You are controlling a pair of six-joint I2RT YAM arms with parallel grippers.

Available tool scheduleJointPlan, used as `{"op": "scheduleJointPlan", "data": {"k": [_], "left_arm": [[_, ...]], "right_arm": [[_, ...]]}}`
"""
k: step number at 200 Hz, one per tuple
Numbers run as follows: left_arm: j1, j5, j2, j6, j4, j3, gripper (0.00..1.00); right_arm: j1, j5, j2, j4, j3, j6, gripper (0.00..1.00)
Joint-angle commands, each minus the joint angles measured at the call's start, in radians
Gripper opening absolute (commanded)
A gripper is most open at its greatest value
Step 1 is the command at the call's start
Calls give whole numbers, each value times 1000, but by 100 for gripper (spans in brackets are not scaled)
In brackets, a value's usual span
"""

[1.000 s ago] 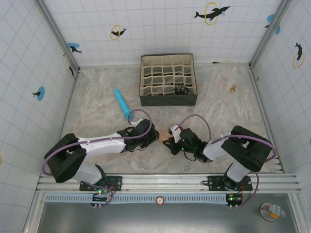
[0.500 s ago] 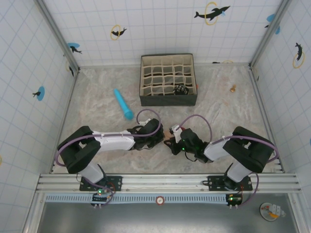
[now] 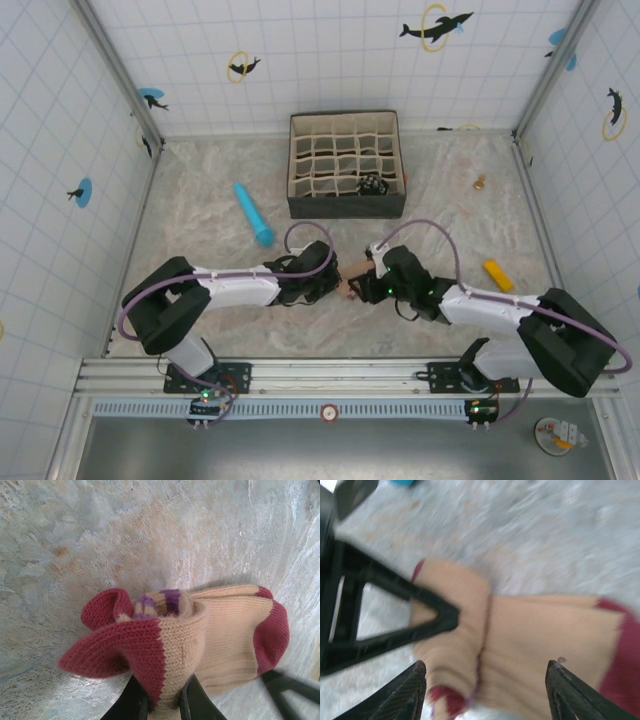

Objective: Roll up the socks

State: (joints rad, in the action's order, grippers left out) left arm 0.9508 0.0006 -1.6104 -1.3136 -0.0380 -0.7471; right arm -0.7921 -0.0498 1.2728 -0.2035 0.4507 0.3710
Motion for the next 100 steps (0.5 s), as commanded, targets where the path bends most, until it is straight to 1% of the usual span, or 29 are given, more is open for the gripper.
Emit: {"op": "scheduleJointPlan", "data": {"k": [1, 26, 51, 75, 100], "left_arm": [[-10, 12, 6, 60, 90, -25, 0], [-12, 14, -3, 88, 117, -44, 0], [-12, 24, -14, 108, 135, -58, 0], [-13, 31, -18, 114, 136, -60, 0], [-13, 38, -22, 123, 134, -66, 0]], "right_arm": [[80, 30, -11, 240, 74, 32, 65], [160, 26, 41, 288, 82, 29, 64], [226, -70, 134, 299, 91, 17, 63], [235, -128, 182, 233, 81, 0, 60], [234, -172, 207, 144, 64, 7, 55]]}}
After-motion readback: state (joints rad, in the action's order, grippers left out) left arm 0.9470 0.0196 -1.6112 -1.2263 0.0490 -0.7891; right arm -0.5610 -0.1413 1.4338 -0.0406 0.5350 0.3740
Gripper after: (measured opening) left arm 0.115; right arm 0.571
